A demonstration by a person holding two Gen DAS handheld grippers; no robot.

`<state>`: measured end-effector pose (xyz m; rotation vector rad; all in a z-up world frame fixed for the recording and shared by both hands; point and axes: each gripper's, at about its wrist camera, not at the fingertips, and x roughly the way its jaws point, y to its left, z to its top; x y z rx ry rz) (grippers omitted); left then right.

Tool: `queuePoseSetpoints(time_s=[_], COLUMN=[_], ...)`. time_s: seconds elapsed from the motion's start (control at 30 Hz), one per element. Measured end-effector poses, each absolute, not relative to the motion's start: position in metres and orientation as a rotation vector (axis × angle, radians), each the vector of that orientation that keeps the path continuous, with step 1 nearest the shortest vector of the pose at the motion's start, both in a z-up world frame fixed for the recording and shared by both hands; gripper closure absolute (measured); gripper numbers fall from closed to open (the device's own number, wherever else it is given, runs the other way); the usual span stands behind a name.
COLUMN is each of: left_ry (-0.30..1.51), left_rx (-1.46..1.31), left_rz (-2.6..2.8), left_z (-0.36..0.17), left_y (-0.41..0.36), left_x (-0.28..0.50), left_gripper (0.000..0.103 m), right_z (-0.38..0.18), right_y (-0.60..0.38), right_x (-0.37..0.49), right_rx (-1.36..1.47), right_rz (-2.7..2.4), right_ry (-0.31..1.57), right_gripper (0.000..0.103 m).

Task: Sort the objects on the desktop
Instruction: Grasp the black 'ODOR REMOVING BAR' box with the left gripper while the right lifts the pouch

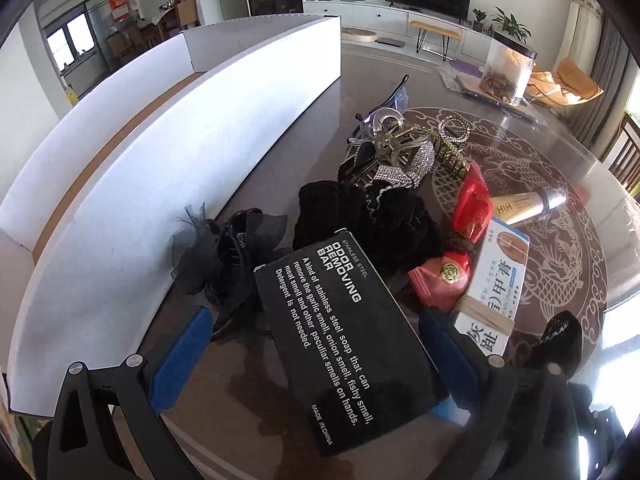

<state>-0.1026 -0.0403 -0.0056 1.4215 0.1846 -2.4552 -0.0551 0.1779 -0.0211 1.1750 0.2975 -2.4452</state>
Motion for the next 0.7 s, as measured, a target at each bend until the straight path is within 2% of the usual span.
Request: queuePoseSetpoints(time_s=[0.13,0.2,0.27,0.33,0.4,0.47,0.53,0.6,0.63,0.67,0.7], left_ry=[0.255,0.226,0.187,0.112,0.024,0.009,0.07,0.146,0.124,0.114,0.095], left_rx=[1.442,1.458,1.451,1.487,1.572,1.541,1.571,1.608,1.621,1.615,1.585], left_rz=[-2.515,-2.547,-2.567,-2.535,-2.504,-2.532,-2.531,-2.516,-2.518,-2.541,-2.583], left_z=[-0.01,-0.012,-0.013,-0.019,-0.031,-0.033,-0.036,-0.037,-0.037,-0.035,-0.03], left_y=[-0.073,-0.076,-0.075,-0.067,-0.058,-0.056,-0.062,-0.068,-0.067,-0.066,-0.063], left_x=[-0.066,-0.061,-0.062,-0.07,-0.08,-0.081,-0.082,-0.084,-0.083,-0.079,-0.073], left_gripper=[0.0,0.0,0.0,0.0,0.0,0.0,0.0,0.0,0.001,0.007,0.038], right_z=[-0.022,-0.023,-0.023,-0.025,-0.024,-0.024,-0.025,-0.025,-0.025,-0.023,-0.019], right_y=[0.177,0.179,0.18,0.182,0.183,0.184,0.181,0.173,0.17,0.169,0.169], right_x=[-0.055,-0.057,-0.059,-0.061,-0.062,-0.062,-0.062,-0.066,-0.069,-0.072,-0.073], right_rx=[1.175,1.18,1.187,1.211,1.218,1.221,1.228,1.233,1.241,1.241,1.224], right_rz=[-2.448,-2.451,-2.46,-2.458,-2.456,-2.455,-2.431,-2.396,-2.376,-2.372,-2.374], right_ry=[0.301,0.296,0.293,0.273,0.259,0.26,0.278,0.323,0.331,0.328,0.316], right_gripper=[0.05,0.048,0.043,0.021,0.02,0.018,0.012,0.01,0.015,0.025,0.063])
